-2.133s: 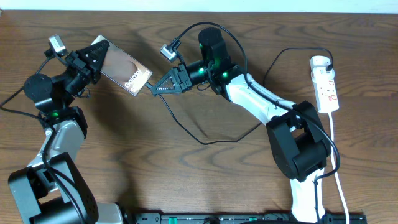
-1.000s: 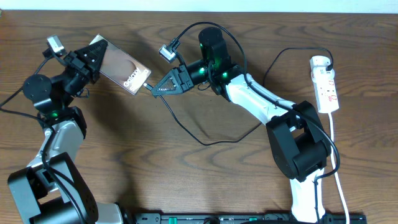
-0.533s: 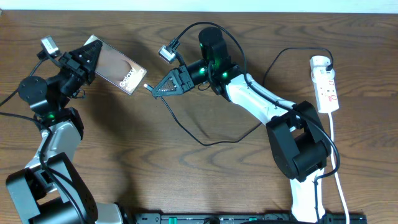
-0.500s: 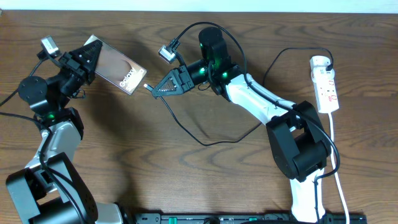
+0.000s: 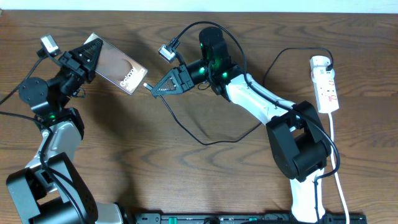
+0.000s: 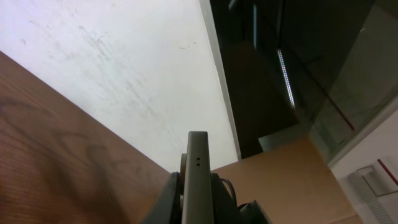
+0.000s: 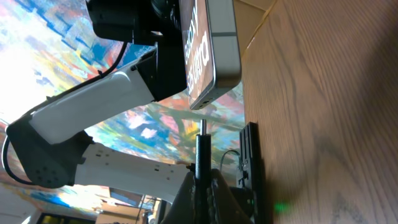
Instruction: Plug charger to phone and switch on socket
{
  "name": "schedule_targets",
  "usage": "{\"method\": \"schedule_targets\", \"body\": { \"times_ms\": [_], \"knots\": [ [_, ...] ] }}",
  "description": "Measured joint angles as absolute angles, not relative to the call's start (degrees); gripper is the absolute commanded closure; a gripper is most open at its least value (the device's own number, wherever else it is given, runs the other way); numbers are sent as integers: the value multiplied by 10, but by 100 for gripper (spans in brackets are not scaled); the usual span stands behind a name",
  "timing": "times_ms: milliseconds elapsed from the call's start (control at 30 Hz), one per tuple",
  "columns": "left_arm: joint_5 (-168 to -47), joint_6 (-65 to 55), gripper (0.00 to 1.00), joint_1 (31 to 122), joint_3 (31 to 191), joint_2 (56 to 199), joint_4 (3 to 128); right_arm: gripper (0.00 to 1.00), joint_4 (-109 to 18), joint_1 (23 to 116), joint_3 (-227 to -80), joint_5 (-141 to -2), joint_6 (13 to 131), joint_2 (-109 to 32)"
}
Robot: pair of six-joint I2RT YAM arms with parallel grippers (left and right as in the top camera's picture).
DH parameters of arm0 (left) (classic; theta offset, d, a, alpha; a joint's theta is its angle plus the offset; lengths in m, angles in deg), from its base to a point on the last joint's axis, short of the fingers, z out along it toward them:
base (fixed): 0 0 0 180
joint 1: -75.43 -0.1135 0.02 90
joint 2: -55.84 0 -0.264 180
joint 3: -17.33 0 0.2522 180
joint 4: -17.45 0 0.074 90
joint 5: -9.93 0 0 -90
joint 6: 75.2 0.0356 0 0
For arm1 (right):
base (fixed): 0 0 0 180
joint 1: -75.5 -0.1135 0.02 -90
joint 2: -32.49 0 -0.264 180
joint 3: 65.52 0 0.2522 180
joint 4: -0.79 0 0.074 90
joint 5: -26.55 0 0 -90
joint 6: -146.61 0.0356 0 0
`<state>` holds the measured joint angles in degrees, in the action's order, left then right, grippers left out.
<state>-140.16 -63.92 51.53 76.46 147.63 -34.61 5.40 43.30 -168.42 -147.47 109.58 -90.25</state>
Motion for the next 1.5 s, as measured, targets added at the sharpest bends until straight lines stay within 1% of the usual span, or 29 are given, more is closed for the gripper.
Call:
{"method": "schedule_targets", "body": {
  "times_ms": [1500],
  "knots": [
    [-1401,-643,93,535,765,1476,-346,99,57,433,-1684,-1481,1096,-903]
  ]
}}
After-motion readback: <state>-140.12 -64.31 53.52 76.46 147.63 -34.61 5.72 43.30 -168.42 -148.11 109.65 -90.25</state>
